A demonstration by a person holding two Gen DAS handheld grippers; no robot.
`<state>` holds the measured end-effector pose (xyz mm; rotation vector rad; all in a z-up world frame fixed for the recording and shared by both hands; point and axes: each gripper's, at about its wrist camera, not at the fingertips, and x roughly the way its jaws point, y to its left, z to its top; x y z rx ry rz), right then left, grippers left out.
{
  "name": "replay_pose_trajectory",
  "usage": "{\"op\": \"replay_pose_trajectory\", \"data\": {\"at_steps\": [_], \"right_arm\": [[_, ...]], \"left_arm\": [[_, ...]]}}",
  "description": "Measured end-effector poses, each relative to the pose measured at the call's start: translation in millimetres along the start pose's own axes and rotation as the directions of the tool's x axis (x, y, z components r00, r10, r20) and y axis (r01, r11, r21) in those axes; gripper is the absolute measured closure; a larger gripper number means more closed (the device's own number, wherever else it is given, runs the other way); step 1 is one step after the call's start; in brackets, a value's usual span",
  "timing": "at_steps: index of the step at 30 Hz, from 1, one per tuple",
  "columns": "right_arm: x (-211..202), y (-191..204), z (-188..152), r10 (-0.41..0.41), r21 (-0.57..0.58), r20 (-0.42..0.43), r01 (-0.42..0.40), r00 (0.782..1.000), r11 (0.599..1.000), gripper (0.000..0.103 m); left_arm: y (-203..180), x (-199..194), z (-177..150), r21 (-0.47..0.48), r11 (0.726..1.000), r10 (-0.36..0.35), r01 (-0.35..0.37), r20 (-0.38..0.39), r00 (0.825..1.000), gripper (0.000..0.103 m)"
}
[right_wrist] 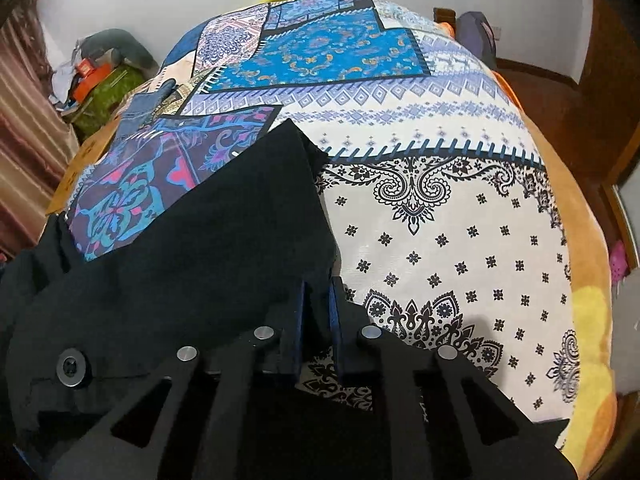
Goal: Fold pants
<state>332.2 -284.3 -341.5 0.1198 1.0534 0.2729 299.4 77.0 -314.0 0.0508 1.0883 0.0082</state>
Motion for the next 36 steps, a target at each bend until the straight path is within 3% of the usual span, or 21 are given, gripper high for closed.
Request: {"op": "replay_pose_trajectory", "data": {"at_steps": [9, 13, 18, 23, 28, 32, 36], "right_arm": [[-87.5, -13.7, -6.9, -0.037, 0.025, 0.159, 0.034, 0.987, 0.999, 0.095], [-129.0, -22.5, -25.2, -0.103, 0.019, 0.193, 0.101, 0.976, 0.995, 0.095], [-164.1, -40.3, -64.5, -0.135, 0.081, 0.187, 0.122, 0.973, 0.989, 0.095], [-166.2, -54.5, -115.2, -0.169, 0.156, 0.126, 0.148, 0.978, 0.977, 0.095], [-138.7, -67.1, -152.6, -0.136, 0.233, 0.024, 0.127, 0.990, 0.964, 0.095], [-125.3, -58.8, -154.0, -0.167, 0.200, -0.040, 0.172, 0.985, 0.965, 0.091], [-142.5, -41.9, -126.8, -0.225, 0.133, 0.021, 0.220, 0.974, 0.966, 0.082]], "left_arm": [[-8.9, -43.3, -3.3, 0.028, 1.000, -0.012, 0.011, 0.060, 0.998, 0.032], [-15.2, -57.9, -7.3, 0.035, 0.999, -0.023, 0.020, 0.082, 0.996, 0.031], [-24.8, -73.5, -16.1, 0.053, 0.998, -0.041, 0.036, 0.097, 0.994, 0.030], [-28.7, -81.8, -24.0, 0.069, 0.997, -0.039, 0.032, 0.104, 0.994, 0.030], [-23.0, -82.8, -28.2, 0.052, 0.998, -0.032, 0.027, 0.098, 0.995, 0.030], [-7.4, -87.9, -28.3, 0.022, 1.000, -0.020, 0.018, 0.109, 0.994, 0.030], [21.7, -94.1, -25.7, -0.015, 1.000, 0.022, -0.021, 0.137, 0.990, 0.025]]}}
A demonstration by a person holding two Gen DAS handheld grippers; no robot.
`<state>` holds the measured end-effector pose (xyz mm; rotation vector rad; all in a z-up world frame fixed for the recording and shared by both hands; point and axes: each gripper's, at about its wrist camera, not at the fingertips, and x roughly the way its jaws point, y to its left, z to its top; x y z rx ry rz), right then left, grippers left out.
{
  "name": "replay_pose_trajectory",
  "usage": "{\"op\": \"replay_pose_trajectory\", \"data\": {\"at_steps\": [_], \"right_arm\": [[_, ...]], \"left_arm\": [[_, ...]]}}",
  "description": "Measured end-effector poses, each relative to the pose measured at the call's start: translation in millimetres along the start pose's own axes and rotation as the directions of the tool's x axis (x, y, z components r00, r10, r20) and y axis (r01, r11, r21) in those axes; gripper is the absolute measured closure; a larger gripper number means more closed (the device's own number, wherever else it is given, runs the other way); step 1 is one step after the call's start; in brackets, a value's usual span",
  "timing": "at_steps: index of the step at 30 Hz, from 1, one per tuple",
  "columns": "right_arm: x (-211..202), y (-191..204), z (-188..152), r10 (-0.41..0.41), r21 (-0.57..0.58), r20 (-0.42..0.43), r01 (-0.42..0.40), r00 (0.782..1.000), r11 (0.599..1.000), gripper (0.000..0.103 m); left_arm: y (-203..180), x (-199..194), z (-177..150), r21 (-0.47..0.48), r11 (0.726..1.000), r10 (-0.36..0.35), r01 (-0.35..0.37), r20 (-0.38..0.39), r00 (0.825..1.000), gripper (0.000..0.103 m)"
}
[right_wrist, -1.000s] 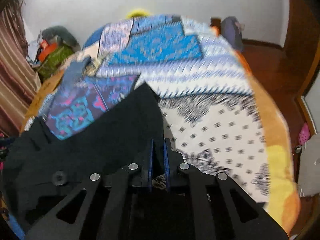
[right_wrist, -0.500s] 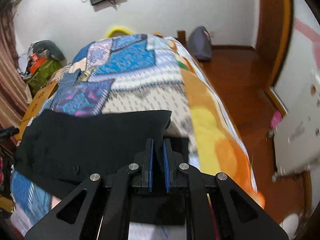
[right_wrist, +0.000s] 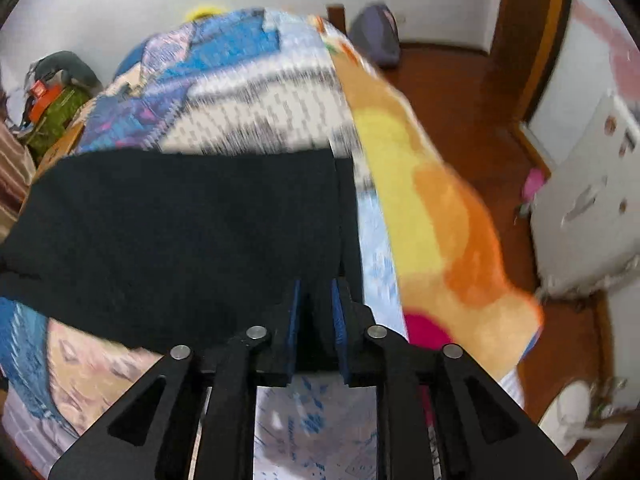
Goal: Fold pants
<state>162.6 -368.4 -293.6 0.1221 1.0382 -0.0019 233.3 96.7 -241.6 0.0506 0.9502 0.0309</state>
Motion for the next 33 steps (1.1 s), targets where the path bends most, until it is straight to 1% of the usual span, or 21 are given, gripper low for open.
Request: {"op": "replay_pose_trajectory", "data": {"at_steps": [3, 5, 7, 10, 11, 13, 16, 18, 19, 20, 21, 22, 23, 25, 26, 28, 30, 31, 32, 33], "right_arm": [[-17.4, 21.0, 26.6, 0.037, -0.062, 0.071, -0.032, 0.997, 0.998, 0.072], [-24.4, 47.7, 51.0, 0.082, -0.127, 0.109, -0.068, 0.991, 0.990, 0.071], [-25.4, 73.7, 72.0, 0.132, -0.181, 0.122, -0.109, 0.984, 0.977, 0.071], [-16.6, 124.4, 108.5, 0.250, -0.258, 0.116, -0.214, 0.961, 0.942, 0.068], [-12.9, 137.8, 115.5, 0.275, -0.279, 0.109, -0.236, 0.955, 0.931, 0.067], [-2.5, 171.1, 131.8, 0.327, -0.332, 0.091, -0.281, 0.941, 0.901, 0.067], [21.9, 223.8, 151.9, 0.395, -0.408, 0.036, -0.348, 0.918, 0.844, 0.066], [40.7, 257.2, 158.7, 0.427, -0.443, -0.011, -0.387, 0.904, 0.808, 0.065], [51.5, 271.1, 161.2, 0.437, -0.457, -0.037, -0.405, 0.898, 0.792, 0.065], [67.6, 290.3, 164.7, 0.445, -0.470, -0.077, -0.427, 0.892, 0.773, 0.065], [75.1, 298.2, 164.0, 0.446, -0.475, -0.101, -0.437, 0.889, 0.764, 0.065], [85.4, 309.5, 164.3, 0.447, -0.478, -0.128, -0.450, 0.885, 0.755, 0.065], [97.7, 324.0, 163.6, 0.454, -0.478, -0.168, -0.475, 0.875, 0.739, 0.065], [113.8, 342.8, 161.9, 0.456, -0.475, -0.223, -0.504, 0.862, 0.721, 0.065], [122.4, 352.2, 158.8, 0.451, -0.480, -0.251, -0.514, 0.857, 0.711, 0.065], [131.1, 366.1, 151.8, 0.437, -0.497, -0.295, -0.527, 0.850, 0.689, 0.065], [138.2, 379.5, 142.8, 0.429, -0.513, -0.343, -0.549, 0.835, 0.660, 0.065], [139.4, 382.6, 140.5, 0.423, -0.524, -0.350, -0.549, 0.836, 0.652, 0.068], [137.8, 387.8, 136.8, 0.417, -0.550, -0.347, -0.543, 0.840, 0.635, 0.086], [136.0, 390.8, 133.9, 0.410, -0.572, -0.346, -0.536, 0.844, 0.620, 0.096]], "left_arm": [[29.1, 3.8, 6.4, -0.036, 0.999, 0.041, -0.041, 0.011, 0.999, 0.024], [51.3, 13.3, 12.0, -0.059, 0.996, 0.069, -0.069, 0.001, 0.998, 0.024], [68.7, 24.1, 15.8, -0.071, 0.994, 0.085, -0.086, -0.017, 0.996, 0.024], [95.7, 48.8, 21.2, -0.093, 0.991, 0.095, -0.101, -0.060, 0.994, 0.024], [103.2, 58.4, 22.3, -0.100, 0.990, 0.095, -0.103, -0.077, 0.992, 0.024], [116.3, 78.2, 23.1, -0.123, 0.988, 0.079, -0.093, -0.109, 0.991, 0.024], [131.3, 109.0, 22.3, -0.175, 0.984, 0.015, -0.044, -0.163, 0.987, 0.024], [137.7, 129.7, 20.7, -0.205, 0.979, -0.033, -0.009, -0.203, 0.979, 0.025], [138.8, 137.5, 19.6, -0.213, 0.977, -0.047, -0.002, -0.224, 0.974, 0.028], [139.5, 146.6, 17.9, -0.216, 0.976, -0.062, 0.009, -0.242, 0.968, 0.033], [138.4, 150.7, 17.0, -0.213, 0.977, -0.074, 0.020, -0.250, 0.965, 0.035], [137.7, 153.1, 15.6, -0.211, 0.977, -0.087, 0.034, -0.250, 0.964, 0.036], [136.4, 154.4, 14.7, -0.212, 0.976, -0.100, 0.048, -0.242, 0.965, 0.039], [133.4, 154.5, 13.6, -0.207, 0.976, -0.119, 0.070, -0.236, 0.965, 0.051], [130.5, 152.6, 13.2, -0.203, 0.975, -0.136, 0.089, -0.228, 0.964, 0.061], [123.6, 149.8, 13.7, -0.171, 0.983, -0.110, 0.073, -0.215, 0.970, 0.067], [114.5, 144.8, 11.7, -0.120, 0.992, -0.070, 0.047, -0.199, 0.978, 0.077], [111.3, 142.4, 11.4, -0.097, 0.995, -0.051, 0.033, -0.189, 0.981, 0.079], [106.4, 137.3, 9.6, -0.063, 0.998, -0.022, 0.011, -0.170, 0.985, 0.082], [104.7, 135.5, 9.3, -0.042, 0.999, 0.002, -0.009, -0.158, 0.987, 0.086]]}}
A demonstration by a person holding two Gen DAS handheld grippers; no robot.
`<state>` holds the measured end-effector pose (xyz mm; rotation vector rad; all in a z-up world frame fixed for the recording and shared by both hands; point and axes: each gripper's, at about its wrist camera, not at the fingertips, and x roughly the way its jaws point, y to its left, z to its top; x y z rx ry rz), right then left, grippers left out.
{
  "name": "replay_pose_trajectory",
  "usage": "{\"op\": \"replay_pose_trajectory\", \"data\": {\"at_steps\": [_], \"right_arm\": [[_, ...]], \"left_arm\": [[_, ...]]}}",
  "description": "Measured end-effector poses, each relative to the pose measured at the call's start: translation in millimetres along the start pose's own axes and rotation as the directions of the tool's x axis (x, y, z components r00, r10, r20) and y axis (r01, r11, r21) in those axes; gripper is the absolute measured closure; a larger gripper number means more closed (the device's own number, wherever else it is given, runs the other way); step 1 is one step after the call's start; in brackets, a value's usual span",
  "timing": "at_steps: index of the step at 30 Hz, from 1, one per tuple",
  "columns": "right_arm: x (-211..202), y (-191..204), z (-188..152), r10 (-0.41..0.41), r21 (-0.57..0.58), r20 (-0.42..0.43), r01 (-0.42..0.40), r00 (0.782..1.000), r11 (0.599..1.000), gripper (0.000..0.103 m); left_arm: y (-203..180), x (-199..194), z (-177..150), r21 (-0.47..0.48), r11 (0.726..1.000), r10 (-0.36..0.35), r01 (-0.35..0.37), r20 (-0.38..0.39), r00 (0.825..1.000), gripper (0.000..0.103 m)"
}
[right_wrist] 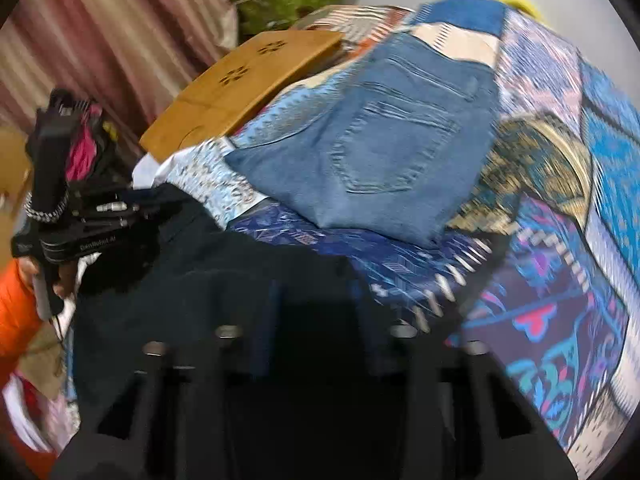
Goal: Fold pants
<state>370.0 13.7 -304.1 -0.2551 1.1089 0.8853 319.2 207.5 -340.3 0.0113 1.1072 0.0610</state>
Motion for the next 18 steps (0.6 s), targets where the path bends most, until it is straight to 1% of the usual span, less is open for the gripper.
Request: {"op": "replay_pose_trajectory", "data": {"at_steps": [2, 5, 6, 7, 10, 12, 13, 14, 16, 18], "right_arm": [[0.5, 7.5, 0.6, -0.042, -0.051, 0.006, 0.042, 0.999, 0.998, 0.097], [1.9, 7.7, 7.0, -0.083, -0.081, 0.035, 0.086, 0.996, 0.993, 0.098], [2.8, 5.8, 10.4, -0.099, -0.078, 0.044, 0.102, 0.994, 0.992, 0.098], [3.9, 3.2, 14.8, -0.112, -0.071, 0.051, 0.115, 0.992, 0.991, 0.098], [13.9, -1.5, 26.3, -0.134, -0.044, 0.029, 0.135, 0.991, 0.990, 0.097], [13.3, 1.1, 29.4, -0.155, -0.040, 0.018, 0.156, 0.988, 0.987, 0.092], [9.1, 1.7, 29.2, -0.154, -0.032, 0.013, 0.155, 0.988, 0.987, 0.090], [-0.6, 3.0, 26.5, -0.165, -0.021, 0.017, 0.166, 0.986, 0.986, 0.087], [-20.0, 6.9, 18.5, -0.187, -0.023, 0.051, 0.189, 0.981, 0.982, 0.084], [-50.2, 13.0, 4.1, -0.188, -0.026, 0.094, 0.191, 0.978, 0.981, 0.075]], "left_arm": [[-3.3, -4.1, -1.2, 0.035, 0.997, 0.061, -0.062, 0.027, 0.998, 0.086], [3.0, -5.8, 4.4, 0.042, 0.989, 0.141, -0.144, 0.062, 0.988, 0.086], [8.3, -5.2, 8.6, 0.032, 0.987, 0.156, -0.159, 0.072, 0.985, 0.086], [12.5, -3.4, 12.7, 0.024, 0.987, 0.154, -0.156, 0.071, 0.986, 0.086], [19.9, 5.9, 24.4, 0.016, 0.989, 0.146, -0.146, 0.034, 0.989, 0.085], [22.0, 4.8, 29.4, 0.026, 0.990, 0.139, -0.139, 0.005, 0.990, 0.075], [24.1, 0.5, 30.3, 0.021, 0.991, 0.134, -0.134, 0.005, 0.991, 0.073], [28.9, -9.8, 30.1, 0.008, 0.991, 0.132, -0.133, 0.022, 0.991, 0.071], [33.9, -28.4, 25.3, -0.008, 0.992, 0.130, -0.129, 0.056, 0.990, 0.065], [42.4, -49.3, 16.4, -0.037, 0.994, 0.104, -0.102, 0.079, 0.991, 0.050]]}}
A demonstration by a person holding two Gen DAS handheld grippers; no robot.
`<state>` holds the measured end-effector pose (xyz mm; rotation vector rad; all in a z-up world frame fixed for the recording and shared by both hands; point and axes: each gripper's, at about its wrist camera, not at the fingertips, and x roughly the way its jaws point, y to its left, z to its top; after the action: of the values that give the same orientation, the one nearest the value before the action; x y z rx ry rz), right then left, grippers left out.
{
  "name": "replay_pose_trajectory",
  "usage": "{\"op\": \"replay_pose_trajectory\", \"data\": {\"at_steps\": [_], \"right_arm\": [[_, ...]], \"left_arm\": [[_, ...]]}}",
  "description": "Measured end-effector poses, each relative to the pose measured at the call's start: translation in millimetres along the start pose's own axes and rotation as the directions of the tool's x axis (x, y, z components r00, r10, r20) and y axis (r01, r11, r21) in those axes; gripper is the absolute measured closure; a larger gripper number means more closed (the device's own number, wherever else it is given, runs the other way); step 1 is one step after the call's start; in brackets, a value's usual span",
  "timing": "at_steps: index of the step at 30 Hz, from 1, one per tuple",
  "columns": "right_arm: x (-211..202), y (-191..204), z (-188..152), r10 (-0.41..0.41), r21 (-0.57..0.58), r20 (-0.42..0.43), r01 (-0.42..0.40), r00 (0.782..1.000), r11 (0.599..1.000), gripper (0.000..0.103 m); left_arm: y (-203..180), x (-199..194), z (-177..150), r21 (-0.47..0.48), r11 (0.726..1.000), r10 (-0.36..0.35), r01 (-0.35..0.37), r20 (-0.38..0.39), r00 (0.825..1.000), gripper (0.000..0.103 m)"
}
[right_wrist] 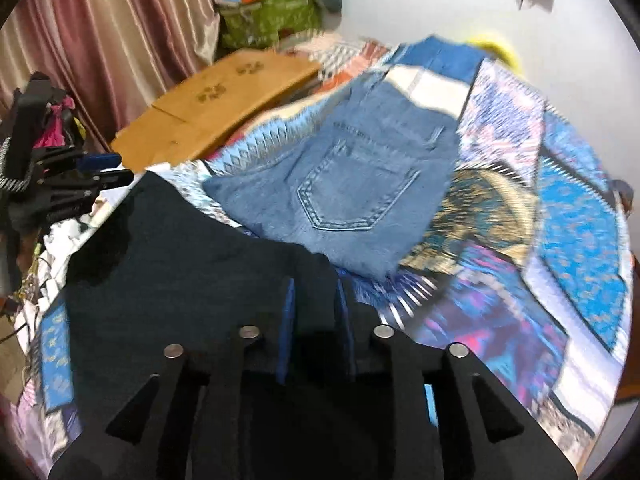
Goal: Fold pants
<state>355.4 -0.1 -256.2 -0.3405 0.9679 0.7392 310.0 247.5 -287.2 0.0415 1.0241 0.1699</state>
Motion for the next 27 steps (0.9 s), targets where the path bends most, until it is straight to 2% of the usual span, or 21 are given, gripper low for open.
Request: {"op": "replay_pose_trajectory", "data": {"at_steps": [3, 8, 12, 17, 19, 20, 21, 23, 26, 27], "right_arm": [[-42.7, 1.5, -22.5, -0.013, 0.018, 0.059, 0.012, 0.998, 1.000, 0.070], [-93.5, 7.1, -77.0, -0.027, 0.068, 0.097, 0.020, 0.995, 0.997, 0.067], [-102.5, 16.0, -119.2, -0.021, 0.121, 0.078, 0.012, 0.997, 0.993, 0.065], [-92.6, 28.7, -156.6, -0.003, 0.178, 0.023, -0.001, 1.000, 0.984, 0.065], [-88.7, 31.2, -167.7, -0.012, 0.182, 0.002, 0.011, 1.000, 0.983, 0.065], [-85.8, 31.8, -170.9, -0.026, 0.176, -0.008, 0.027, 1.000, 0.984, 0.064], [-85.5, 33.6, -175.1, -0.038, 0.171, -0.008, 0.039, 0.999, 0.985, 0.059], [-86.4, 33.7, -177.8, -0.064, 0.169, 0.013, 0.061, 0.998, 0.984, 0.055], [-82.8, 31.4, -174.9, -0.072, 0.169, 0.035, 0.065, 0.997, 0.983, 0.055], [-80.5, 31.2, -173.9, -0.065, 0.164, 0.039, 0.057, 0.997, 0.985, 0.061]], "left_arm": [[11.4, -22.6, -18.1, -0.042, 0.998, -0.042, 0.042, 0.002, 0.999, 0.045], [12.6, -29.4, -62.4, -0.049, 0.997, -0.071, 0.067, -0.082, 0.994, 0.043], [8.4, -16.9, -98.7, -0.067, 0.996, -0.070, 0.061, -0.154, 0.986, 0.041], [10.2, -3.4, -120.7, -0.157, 0.984, -0.106, 0.081, -0.159, 0.982, 0.040], [5.1, -1.9, -123.4, -0.152, 0.984, -0.114, 0.090, -0.152, 0.982, 0.049], [1.0, -2.8, -124.1, -0.141, 0.984, -0.127, 0.106, -0.145, 0.981, 0.061], [-1.7, -3.3, -123.0, -0.131, 0.986, -0.120, 0.102, -0.143, 0.982, 0.065], [-10.7, -9.3, -122.1, -0.075, 0.995, -0.067, 0.059, -0.119, 0.991, 0.071], [-15.6, -15.2, -121.3, -0.024, 0.999, -0.029, 0.027, -0.100, 0.995, 0.076], [-15.9, -17.9, -120.2, -0.015, 1.000, -0.021, 0.020, -0.093, 0.995, 0.077]]}}
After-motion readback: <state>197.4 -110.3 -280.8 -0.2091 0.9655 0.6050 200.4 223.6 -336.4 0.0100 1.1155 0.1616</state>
